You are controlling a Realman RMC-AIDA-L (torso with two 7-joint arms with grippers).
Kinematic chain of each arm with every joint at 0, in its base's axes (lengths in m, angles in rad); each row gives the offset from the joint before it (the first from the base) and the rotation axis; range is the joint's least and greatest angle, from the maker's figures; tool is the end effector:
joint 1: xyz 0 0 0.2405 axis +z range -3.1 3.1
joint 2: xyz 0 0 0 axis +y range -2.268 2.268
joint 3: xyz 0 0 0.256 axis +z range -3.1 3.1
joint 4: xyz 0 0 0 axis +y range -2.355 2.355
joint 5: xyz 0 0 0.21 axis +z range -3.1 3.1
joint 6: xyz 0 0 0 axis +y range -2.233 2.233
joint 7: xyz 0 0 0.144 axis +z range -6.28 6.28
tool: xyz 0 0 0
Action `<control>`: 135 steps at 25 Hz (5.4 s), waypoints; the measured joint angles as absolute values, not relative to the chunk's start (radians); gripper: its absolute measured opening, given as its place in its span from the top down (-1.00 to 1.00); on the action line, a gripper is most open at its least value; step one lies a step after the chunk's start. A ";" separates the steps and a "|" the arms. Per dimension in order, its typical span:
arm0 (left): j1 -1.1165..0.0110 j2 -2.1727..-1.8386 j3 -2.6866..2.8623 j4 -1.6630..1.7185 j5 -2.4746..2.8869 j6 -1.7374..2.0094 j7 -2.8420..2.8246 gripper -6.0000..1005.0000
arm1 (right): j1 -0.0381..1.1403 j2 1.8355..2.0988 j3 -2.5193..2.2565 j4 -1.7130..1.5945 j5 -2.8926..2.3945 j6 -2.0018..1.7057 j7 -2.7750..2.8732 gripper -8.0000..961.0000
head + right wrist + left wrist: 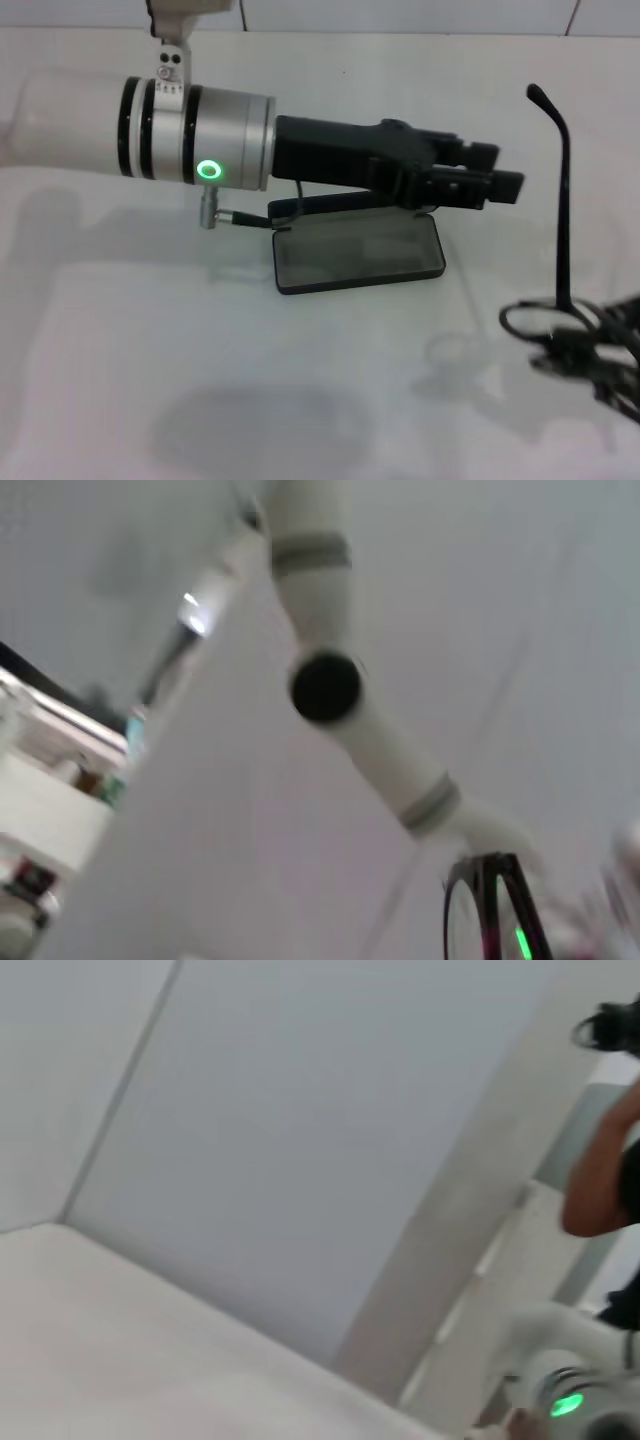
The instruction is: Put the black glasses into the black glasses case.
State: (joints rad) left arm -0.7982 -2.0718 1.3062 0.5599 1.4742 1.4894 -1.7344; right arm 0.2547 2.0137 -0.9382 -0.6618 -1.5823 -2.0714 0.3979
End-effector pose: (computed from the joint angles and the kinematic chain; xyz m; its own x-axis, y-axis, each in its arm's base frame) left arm -0.1161 0.3517 -0.0604 0.7329 0.4759 0.4862 0.3698 -0.8785 0.3024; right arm 0.2643 0.2172 0.0364 0.5649 0.5708 -0.5959 0.3155 -0.8167 -0.4832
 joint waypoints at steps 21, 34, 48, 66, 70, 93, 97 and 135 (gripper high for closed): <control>-0.776 -2.091 1.319 0.554 1.389 1.586 -1.568 -0.13 | 0.445 2.020 -1.032 -0.378 -1.550 -2.003 0.568 0.70; -0.789 -2.087 1.383 0.563 1.410 1.603 -1.552 -0.12 | 0.444 2.014 -1.025 -0.388 -1.541 -1.960 0.611 0.67; -0.699 -2.071 1.159 0.576 1.410 1.544 -1.467 -0.12 | 0.360 2.023 -1.063 -0.599 -1.581 -1.792 0.645 0.64; -0.649 -2.069 1.063 0.576 1.410 1.521 -1.376 -0.12 | 0.269 2.022 -1.699 -1.179 -1.652 -0.959 1.033 0.59; -0.660 -2.066 1.062 0.578 1.410 1.489 -1.376 -0.12 | 0.271 2.022 -1.754 -1.196 -1.665 -0.869 1.056 0.58; -0.722 -2.073 1.074 0.580 1.436 1.463 -1.406 -0.12 | 0.278 2.025 -1.901 -1.194 -1.759 -0.672 1.131 0.53; -0.713 -2.073 1.074 0.580 1.436 1.463 -1.406 -0.12 | 0.270 2.024 -1.916 -1.209 -1.755 -0.659 1.131 0.51; -0.768 -2.093 1.316 0.511 1.617 0.984 -1.585 -0.12 | 0.266 1.962 -0.831 -0.648 -1.606 -1.694 1.080 0.27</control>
State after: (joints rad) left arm -0.7682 -2.0926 1.3163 0.5114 1.6169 0.9842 -1.5854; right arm 0.2656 1.9623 -0.8307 -0.6480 -1.6058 -1.6939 1.0800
